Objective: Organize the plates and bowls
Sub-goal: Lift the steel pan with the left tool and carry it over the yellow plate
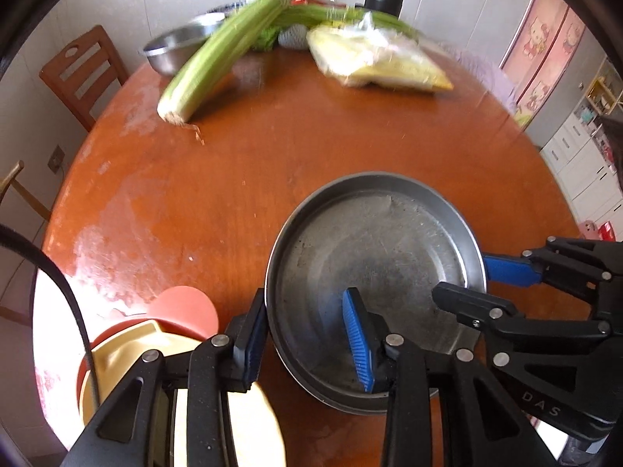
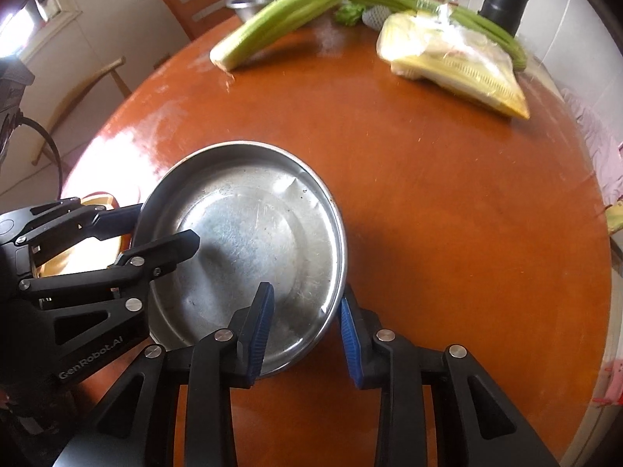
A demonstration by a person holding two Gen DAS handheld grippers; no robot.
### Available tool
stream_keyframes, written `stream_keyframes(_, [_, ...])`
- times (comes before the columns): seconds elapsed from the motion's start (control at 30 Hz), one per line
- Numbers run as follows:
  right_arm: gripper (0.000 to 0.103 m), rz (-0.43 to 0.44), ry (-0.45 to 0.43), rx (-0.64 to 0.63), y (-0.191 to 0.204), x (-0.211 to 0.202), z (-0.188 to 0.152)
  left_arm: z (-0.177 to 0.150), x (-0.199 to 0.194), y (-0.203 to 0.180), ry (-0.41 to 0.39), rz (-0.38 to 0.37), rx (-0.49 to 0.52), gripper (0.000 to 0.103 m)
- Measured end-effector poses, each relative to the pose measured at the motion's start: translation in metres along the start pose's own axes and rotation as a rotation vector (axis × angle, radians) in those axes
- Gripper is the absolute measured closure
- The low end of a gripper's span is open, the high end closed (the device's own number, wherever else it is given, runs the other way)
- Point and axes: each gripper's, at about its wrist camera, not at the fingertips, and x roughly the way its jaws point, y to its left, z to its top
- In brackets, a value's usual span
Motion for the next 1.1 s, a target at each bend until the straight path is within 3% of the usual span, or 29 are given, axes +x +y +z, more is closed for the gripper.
stream_keyframes(0.27, [0.068,0.018,-0.096,-0.011,0.016,-0.045,-0.009,-0.004,-0.048,-0.002,-0.106,0.016,0.002,0.065])
stream_keyframes(0.63, [0.068,0.032,-0.192,-0.053,0.059,-0.088,-0.015,-0.027,-0.094,0.024,-0.178,0.04,-0.029,0.065])
stream_keyframes(1.1, [0.068,0.058,-0.204,-0.134,0.132,-0.09,-0.009,-0.06,-0.124,0.084,-0.221,0.07,-0.115,0.065])
